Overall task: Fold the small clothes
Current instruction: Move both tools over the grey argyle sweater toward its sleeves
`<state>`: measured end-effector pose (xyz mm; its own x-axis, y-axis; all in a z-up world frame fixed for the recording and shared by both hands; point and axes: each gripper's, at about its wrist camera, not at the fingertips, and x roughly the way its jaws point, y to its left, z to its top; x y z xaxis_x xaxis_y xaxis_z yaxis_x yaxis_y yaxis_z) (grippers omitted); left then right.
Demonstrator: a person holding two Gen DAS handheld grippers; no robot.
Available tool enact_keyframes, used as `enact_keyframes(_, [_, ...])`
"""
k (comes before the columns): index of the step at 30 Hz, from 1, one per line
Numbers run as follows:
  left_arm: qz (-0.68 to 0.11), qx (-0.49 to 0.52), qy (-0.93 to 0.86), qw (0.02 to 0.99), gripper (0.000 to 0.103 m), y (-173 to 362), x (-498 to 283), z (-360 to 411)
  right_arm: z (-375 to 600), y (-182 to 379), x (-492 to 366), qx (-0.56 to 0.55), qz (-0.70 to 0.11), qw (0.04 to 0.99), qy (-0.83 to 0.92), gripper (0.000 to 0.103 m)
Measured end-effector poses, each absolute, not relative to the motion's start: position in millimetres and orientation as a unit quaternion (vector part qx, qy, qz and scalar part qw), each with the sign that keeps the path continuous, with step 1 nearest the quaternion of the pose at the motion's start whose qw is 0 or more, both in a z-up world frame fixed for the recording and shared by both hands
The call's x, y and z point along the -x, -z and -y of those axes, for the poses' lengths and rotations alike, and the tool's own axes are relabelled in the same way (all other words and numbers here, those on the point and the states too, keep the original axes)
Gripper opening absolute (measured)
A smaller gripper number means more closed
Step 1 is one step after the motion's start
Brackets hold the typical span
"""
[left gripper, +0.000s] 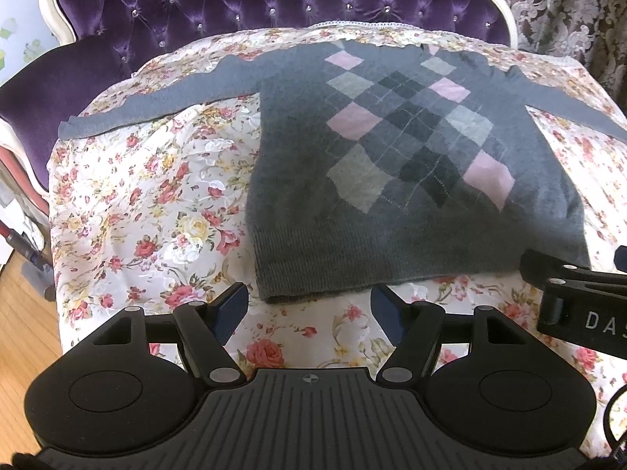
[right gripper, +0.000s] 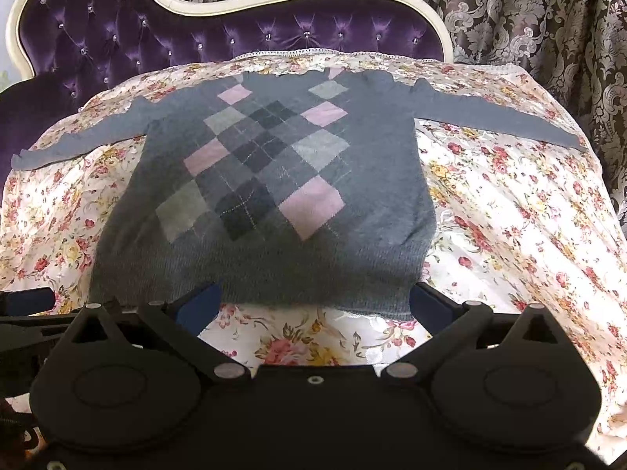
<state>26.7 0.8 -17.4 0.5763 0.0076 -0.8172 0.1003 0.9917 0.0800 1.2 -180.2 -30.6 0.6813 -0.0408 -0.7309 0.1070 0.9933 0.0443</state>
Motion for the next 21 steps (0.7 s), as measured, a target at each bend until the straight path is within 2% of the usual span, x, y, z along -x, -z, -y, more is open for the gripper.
enact_keyframes(21, [-0.484, -0.066, 0.027, 0.872, 0.068, 28.1, -59.4, 2.4, 181.3, 44.1, -32.3, -0.048, -0.427, 0.902, 0.039, 0.102])
